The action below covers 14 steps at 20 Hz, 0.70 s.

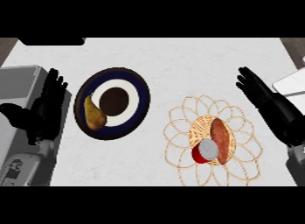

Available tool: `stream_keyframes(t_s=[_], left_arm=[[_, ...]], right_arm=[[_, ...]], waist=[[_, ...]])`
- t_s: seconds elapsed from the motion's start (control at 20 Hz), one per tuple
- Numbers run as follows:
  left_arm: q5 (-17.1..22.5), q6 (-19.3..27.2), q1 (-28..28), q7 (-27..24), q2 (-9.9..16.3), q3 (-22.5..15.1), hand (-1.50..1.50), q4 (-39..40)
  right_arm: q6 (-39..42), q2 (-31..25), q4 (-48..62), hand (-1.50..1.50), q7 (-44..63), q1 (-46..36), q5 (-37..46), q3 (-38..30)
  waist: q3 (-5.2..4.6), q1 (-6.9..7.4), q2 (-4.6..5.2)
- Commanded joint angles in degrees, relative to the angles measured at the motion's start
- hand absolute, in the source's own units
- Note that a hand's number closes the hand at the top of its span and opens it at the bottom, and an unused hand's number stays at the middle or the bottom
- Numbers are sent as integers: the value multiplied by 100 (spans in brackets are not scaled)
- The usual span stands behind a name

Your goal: Pick the sweet potato from the placemat and place it in the tiered shelf

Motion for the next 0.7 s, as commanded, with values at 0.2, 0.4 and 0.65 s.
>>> stream_keyframes(t_s=[0.2, 0.4, 0.65], left_arm=[[67, -876, -239, 548, 789, 171, 0, -308], [76, -977, -441, 597, 552, -63, 0, -2], [146, -1225, -243, 398, 479, 39, 0, 145]], right_arm=[[478, -153, 1116, 150, -1243, -704, 115, -1133], [-67, 179, 2176, -150, -535, -550, -469, -1648], [1744, 78, 2503, -150, -1336, -684, -1160, -1858]], waist=[[-15, 106, 35], [-7, 59, 90], [-20, 47, 41]])
